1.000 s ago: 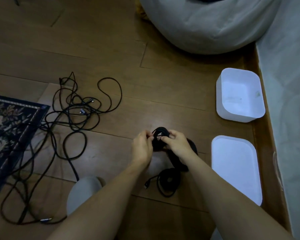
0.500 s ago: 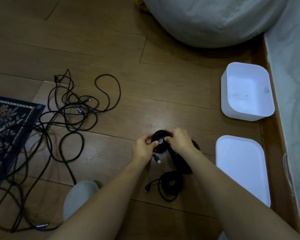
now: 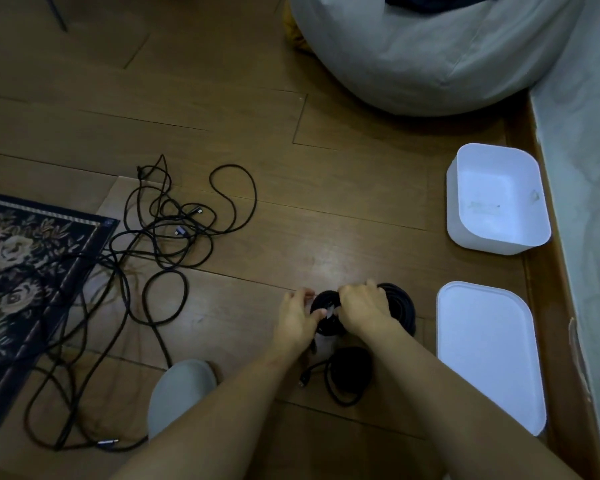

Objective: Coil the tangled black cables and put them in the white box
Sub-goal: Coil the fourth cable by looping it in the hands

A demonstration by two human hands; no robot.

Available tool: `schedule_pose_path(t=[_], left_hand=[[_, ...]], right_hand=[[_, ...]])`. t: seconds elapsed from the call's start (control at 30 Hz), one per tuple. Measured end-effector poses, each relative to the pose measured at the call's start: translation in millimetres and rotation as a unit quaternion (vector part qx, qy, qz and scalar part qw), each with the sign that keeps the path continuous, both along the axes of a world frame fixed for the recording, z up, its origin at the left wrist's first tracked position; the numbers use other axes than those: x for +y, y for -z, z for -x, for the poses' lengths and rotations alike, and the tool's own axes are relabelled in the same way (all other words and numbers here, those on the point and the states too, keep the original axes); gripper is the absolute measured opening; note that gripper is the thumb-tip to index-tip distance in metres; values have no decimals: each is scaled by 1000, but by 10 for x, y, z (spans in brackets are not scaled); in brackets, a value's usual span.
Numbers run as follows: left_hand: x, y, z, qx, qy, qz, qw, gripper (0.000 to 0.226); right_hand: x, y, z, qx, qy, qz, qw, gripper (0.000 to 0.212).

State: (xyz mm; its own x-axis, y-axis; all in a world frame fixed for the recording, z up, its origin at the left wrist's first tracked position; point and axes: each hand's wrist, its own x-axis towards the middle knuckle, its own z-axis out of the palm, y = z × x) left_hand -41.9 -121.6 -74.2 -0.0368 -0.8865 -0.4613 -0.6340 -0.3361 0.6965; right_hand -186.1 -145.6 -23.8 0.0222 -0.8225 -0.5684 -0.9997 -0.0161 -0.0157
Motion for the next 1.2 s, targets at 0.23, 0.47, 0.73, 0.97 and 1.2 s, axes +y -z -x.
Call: schedule_pose_path(t=[0.23, 0.47, 0.73, 0.97, 1.2], left_hand=[[-208, -557, -606, -68, 18, 42, 997, 46], [-465, -780, -1594, -120, -39, 62, 990, 40], [-535, -369, -1951, -140, -76, 72, 985, 37], [-793, 35, -2293, -188, -31, 58, 980, 38], [-853, 111, -2293, -200, 19, 134, 970, 14]], right_hand=[[-220, -284, -327, -75, 12, 10, 997, 40], [-330, -391, -942, -169, 16, 21, 985, 41], [-602, -149, -1554, -215, -54, 23, 975, 39], [-1031, 233, -2011, -241, -135, 37, 960, 45], [-1203, 393, -2279, -154, -237, 76, 956, 29]])
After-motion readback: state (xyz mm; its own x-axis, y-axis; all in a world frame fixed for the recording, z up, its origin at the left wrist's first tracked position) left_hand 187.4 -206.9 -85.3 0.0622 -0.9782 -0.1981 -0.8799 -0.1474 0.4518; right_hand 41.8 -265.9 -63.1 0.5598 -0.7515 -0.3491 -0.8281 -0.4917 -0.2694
